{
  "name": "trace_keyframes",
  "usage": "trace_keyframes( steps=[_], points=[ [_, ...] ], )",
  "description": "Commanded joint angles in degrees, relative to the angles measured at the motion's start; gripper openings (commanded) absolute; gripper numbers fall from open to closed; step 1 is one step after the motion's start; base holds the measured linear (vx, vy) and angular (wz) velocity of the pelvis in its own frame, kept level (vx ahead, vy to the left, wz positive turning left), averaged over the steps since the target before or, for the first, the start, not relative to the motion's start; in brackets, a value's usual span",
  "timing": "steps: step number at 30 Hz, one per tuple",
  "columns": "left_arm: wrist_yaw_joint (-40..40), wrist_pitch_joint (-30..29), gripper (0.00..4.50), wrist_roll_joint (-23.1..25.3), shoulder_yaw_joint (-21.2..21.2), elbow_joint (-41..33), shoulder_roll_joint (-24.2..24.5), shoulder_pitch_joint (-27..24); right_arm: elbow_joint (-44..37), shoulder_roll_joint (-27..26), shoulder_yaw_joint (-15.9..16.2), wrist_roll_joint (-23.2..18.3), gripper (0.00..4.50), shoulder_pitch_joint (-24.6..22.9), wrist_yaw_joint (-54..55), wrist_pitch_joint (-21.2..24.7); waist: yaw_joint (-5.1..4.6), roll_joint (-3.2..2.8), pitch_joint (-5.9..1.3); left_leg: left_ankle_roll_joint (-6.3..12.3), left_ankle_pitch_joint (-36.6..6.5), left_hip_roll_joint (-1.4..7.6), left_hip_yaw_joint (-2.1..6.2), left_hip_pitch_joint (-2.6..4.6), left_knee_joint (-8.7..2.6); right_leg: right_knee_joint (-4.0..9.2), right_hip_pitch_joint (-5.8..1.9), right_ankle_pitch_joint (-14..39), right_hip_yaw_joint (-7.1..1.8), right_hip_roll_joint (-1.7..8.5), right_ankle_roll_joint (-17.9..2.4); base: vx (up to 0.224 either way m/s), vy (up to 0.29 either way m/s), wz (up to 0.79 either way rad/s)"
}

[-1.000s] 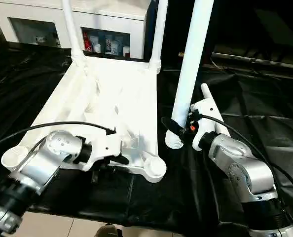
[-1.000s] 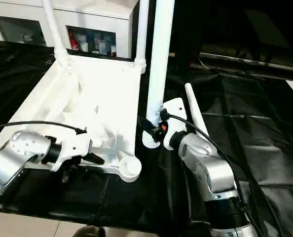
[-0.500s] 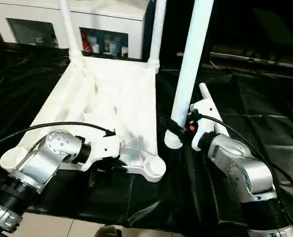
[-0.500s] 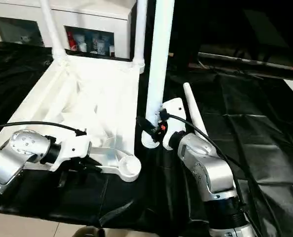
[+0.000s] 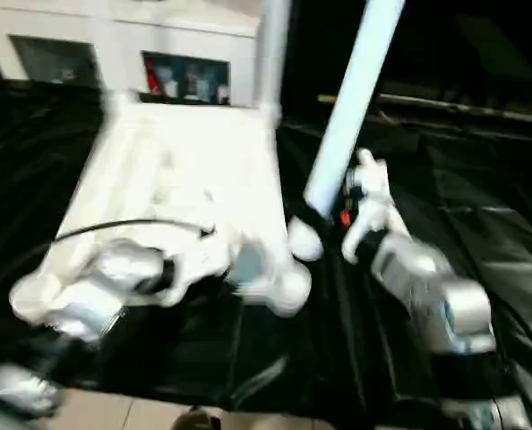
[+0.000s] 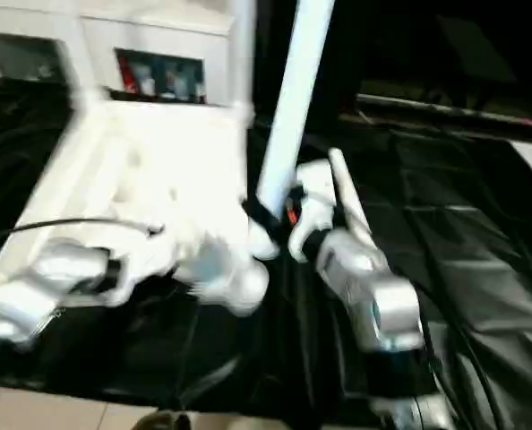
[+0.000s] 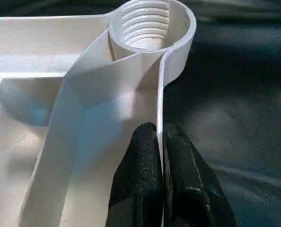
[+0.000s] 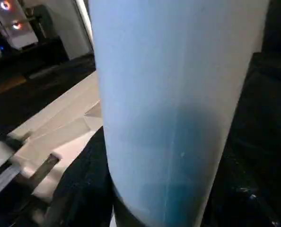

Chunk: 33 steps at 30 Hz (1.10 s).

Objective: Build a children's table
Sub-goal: Insert table leg to table base

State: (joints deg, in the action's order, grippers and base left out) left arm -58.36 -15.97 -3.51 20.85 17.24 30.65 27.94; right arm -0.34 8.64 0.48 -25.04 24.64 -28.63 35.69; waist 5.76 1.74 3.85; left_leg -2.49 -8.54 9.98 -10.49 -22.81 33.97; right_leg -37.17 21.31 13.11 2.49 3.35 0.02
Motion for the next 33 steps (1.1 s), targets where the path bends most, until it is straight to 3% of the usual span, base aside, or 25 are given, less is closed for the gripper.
trace_keyframes(
  steps=[1, 3, 5, 6, 8, 13, 16, 18, 20, 24, 29, 33],
  points=[
    [3.9, -1.2, 0.00, 0.0, -3.2, 0.4, -0.9, 2.1, 2.1, 1.2, -0.3, -0.5, 1.89, 1.5, -2.1, 0.5, 0.18, -0.47, -4.25, -4.99, -15.4, 3.33, 2.01, 1.38, -4.77, 4.60, -1.71, 10.8, -2.50, 5.79, -9.6, 0.000, 0.000, 0.00],
    [4.4, -1.4, 0.00, 0.7, -2.9, 0.9, -1.4, 2.5, 3.2, 1.8, 0.4, 0.2, 1.89, 2.2, -3.1, 0.1, 0.23, -0.47, -4.56, -3.96, -12.1, 3.23, 1.68, 1.62, -4.23, 4.49, -1.50, 6.2, -2.58, 5.57, -10.0, 0.000, 0.000, 0.00],
    [4.4, -1.5, 0.00, 1.0, -2.8, 1.1, -1.6, 2.6, 4.6, 2.5, 1.2, 1.5, 1.89, 2.8, -3.9, -0.8, 0.19, -0.27, -4.82, -1.95, -7.7, 3.07, 1.44, 1.40, -3.72, 3.84, -1.59, -0.4, -2.47, 5.30, -11.4, 0.000, 0.000, 0.00],
    [4.1, -0.4, 0.00, 1.4, -2.7, 1.5, -1.6, 2.8, 6.3, 3.0, 1.7, 2.3, 1.89, 3.6, -4.7, -1.7, 0.19, -0.47, -4.80, -1.26, -6.8, 3.05, 1.35, 1.51, -3.62, 3.79, -1.49, -1.9, -2.43, 5.16, -11.9, 0.000, 0.000, 0.00],
    [3.9, 0.4, 0.00, 1.5, -2.6, 1.9, -1.6, 2.9, 7.8, 3.5, 2.2, 2.9, 1.89, 4.2, -5.4, -2.6, 0.27, -0.46, -4.76, -0.85, -7.3, 3.13, 1.24, 1.65, -3.54, 3.88, -1.41, -1.7, -2.43, 5.15, -12.4, 0.000, 0.000, 0.00],
    [3.2, 0.5, 0.00, 1.1, -2.5, 1.6, -1.5, 2.7, 11.6, 3.3, 2.6, 3.7, 1.89, 5.7, -6.0, -4.5, 0.35, -0.49, -4.47, -1.88, -10.8, 3.31, 1.28, 1.86, -3.80, 4.32, -1.26, 3.6, -2.51, 5.39, -12.4, 0.000, 0.000, 0.00],
    [2.4, -0.6, 0.00, 0.5, -2.5, 0.5, -1.7, 2.3, 18.3, 1.3, 3.6, 5.2, 1.89, 8.5, -7.0, -7.7, 0.18, -0.26, -4.42, -2.23, -11.6, 3.31, 1.25, 1.82, -3.84, 4.45, -1.18, 5.3, -2.53, 5.44, -12.7, 0.000, 0.000, 0.00],
    [2.4, -0.6, 0.00, 0.6, -2.5, 0.7, -1.8, 2.5, 19.5, 0.7, 4.3, 5.6, 1.89, 9.2, -7.3, -8.0, 0.23, -0.47, -4.46, -2.14, -11.1, 3.36, 1.27, 1.89, -3.82, 4.34, -1.13, 4.9, -2.52, 5.39, -12.7, 0.000, 0.000, 0.00],
    [2.4, -0.6, 0.00, 0.7, -2.5, 0.9, -1.8, 2.6, 20.6, 0.4, 4.5, 5.6, 1.89, 9.5, -7.8, -8.1, 0.26, -0.34, -4.56, -1.54, -9.6, 3.38, 1.22, 1.87, -3.81, 4.05, -1.18, 2.2, -2.48, 5.22, -12.7, 0.000, 0.000, 0.00],
    [2.1, -0.4, 0.00, 1.0, -2.6, 1.2, -1.8, 2.8, 22.4, 0.2, 4.6, 5.9, 1.89, 9.8, -8.2, -8.8, 0.39, -0.35, -4.53, -1.21, -9.6, 3.33, 1.12, 1.84, -3.74, 4.12, -1.20, 2.0, -2.54, 5.29, -12.6, 0.000, 0.000, 0.00],
    [1.8, 0.0, 0.00, 1.3, -2.6, 1.6, -1.7, 3.0, 28.2, -1.3, 4.1, 8.0, 1.89, 11.8, -7.4, -14.6, 0.35, -0.47, -4.49, -2.04, -11.2, 3.35, 1.16, 1.91, -3.83, 4.31, -1.04, 4.6, -2.55, 5.39, -12.6, 0.000, 0.000, 0.00],
    [1.8, 0.1, 0.00, 1.4, -2.6, 1.7, -1.7, 3.1, 31.7, -2.2, 3.9, 8.4, 1.89, 12.8, -7.0, -16.7, 0.40, -0.60, -4.64, -1.86, -10.3, 3.39, 1.19, 1.89, -3.81, 4.03, -1.16, 2.4, -2.51, 5.32, -12.9, 0.000, 0.000, 0.00]
  ],
)
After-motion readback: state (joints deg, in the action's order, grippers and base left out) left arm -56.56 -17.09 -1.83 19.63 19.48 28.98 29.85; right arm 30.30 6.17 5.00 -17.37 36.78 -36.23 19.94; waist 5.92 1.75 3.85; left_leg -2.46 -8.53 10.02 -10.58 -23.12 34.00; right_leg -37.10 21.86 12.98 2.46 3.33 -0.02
